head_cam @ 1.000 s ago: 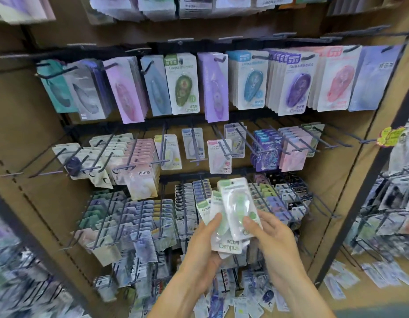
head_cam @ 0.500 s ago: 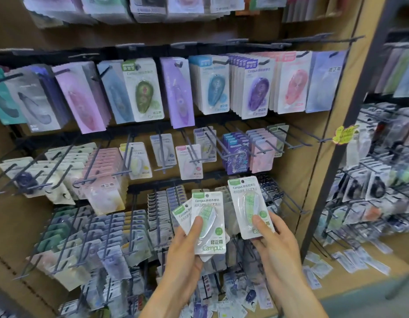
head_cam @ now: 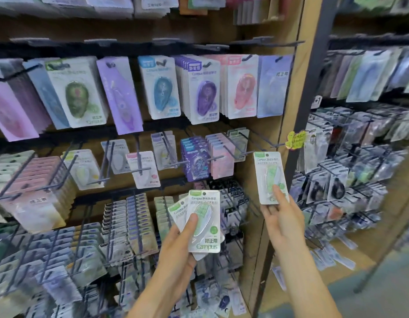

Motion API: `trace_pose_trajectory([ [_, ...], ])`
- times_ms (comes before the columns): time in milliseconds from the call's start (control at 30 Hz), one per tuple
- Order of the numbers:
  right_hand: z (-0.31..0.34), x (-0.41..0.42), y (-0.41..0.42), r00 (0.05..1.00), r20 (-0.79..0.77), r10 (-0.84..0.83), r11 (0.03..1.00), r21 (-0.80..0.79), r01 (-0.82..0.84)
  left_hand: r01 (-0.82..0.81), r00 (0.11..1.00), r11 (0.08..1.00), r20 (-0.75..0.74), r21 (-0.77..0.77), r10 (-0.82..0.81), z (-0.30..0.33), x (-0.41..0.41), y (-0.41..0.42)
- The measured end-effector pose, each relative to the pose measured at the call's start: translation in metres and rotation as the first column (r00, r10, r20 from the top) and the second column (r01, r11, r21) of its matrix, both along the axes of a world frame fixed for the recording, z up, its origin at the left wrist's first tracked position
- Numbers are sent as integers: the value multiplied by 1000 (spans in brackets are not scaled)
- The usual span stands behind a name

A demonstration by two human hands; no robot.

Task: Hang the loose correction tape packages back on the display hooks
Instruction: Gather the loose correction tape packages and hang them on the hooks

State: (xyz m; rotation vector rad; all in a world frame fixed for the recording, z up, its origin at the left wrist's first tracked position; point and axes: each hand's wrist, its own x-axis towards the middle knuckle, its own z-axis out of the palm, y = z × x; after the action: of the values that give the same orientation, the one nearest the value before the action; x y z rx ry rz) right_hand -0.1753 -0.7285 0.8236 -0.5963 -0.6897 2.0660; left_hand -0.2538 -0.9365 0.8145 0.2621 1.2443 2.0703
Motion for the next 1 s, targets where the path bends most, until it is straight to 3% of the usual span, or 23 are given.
trace_pose_trajectory([
  [1000, 6, -12, 31, 996, 85, -16, 1000, 20, 14, -44, 999, 999, 29, 11, 44, -1, 7, 32],
])
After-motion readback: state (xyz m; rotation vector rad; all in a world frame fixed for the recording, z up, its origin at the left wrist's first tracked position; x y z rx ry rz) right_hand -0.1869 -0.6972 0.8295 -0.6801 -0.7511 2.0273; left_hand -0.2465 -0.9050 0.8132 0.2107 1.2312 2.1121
